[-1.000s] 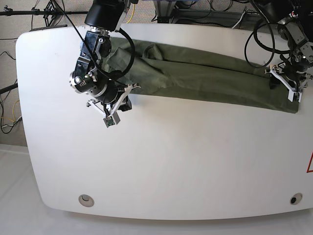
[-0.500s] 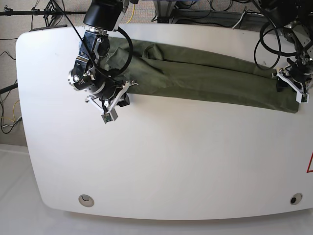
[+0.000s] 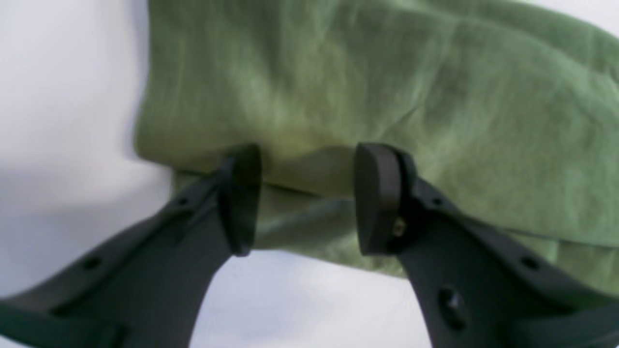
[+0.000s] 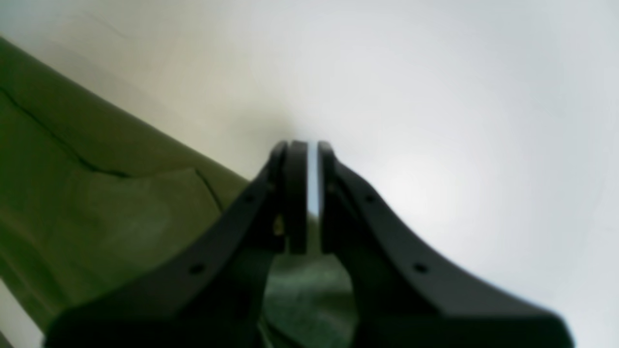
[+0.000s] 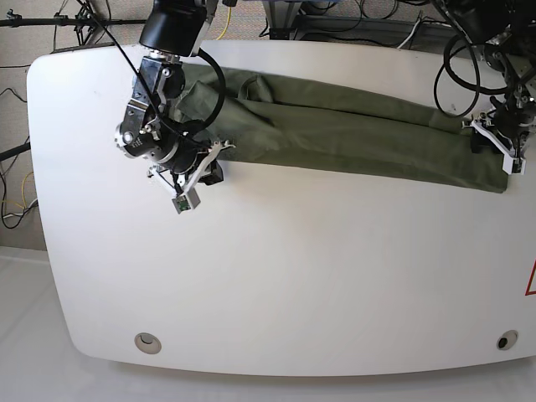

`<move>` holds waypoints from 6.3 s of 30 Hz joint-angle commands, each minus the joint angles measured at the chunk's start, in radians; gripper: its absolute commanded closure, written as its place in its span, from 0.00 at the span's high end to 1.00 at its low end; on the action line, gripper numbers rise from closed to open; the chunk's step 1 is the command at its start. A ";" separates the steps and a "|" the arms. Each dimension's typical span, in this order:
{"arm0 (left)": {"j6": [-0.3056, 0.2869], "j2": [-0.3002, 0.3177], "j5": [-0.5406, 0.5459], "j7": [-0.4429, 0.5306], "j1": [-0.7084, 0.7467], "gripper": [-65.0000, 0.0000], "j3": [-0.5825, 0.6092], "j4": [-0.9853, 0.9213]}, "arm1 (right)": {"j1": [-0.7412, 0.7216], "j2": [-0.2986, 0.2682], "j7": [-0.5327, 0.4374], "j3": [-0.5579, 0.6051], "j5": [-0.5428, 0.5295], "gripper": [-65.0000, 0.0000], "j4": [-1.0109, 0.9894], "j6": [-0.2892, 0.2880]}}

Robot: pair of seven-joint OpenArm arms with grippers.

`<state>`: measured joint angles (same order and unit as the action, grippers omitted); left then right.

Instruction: Fold the T-shirt properly

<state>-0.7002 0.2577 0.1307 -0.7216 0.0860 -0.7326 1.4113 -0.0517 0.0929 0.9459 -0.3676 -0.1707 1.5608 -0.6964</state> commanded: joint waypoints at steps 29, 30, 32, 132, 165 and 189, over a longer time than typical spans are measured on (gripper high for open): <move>0.002 0.007 -0.016 0.006 -0.016 0.61 -0.025 0.015 | 0.066 0.035 0.180 -0.034 -0.240 0.08 0.358 0.001; 0.002 0.009 -0.016 0.006 -0.016 0.61 -0.025 0.015 | 0.066 0.035 0.180 -0.034 -0.240 0.08 0.367 0.001; 0.002 0.012 -0.016 0.006 -0.021 0.61 -0.025 0.026 | 0.066 0.035 0.180 -0.034 -0.240 0.08 0.373 0.002; 0.002 0.061 -0.018 0.179 -0.183 0.61 -0.144 -0.468 | 0.287 -0.068 0.239 -0.028 -0.229 0.00 0.217 0.004; 0.002 0.007 -0.018 0.142 -0.162 0.00 -0.140 -0.468 | 0.289 -0.066 0.239 -0.028 -0.231 0.00 0.217 -0.001; 0.002 -0.019 -0.018 -0.056 -0.167 0.00 -0.140 -0.243 | 0.284 -0.066 0.239 -0.028 -0.231 0.00 0.217 -0.001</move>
<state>-0.7063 0.2459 0.1665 -0.7006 -0.0898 -0.8757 1.1339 0.2333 0.0303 1.1675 -0.3954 -0.4156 1.7664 -0.6922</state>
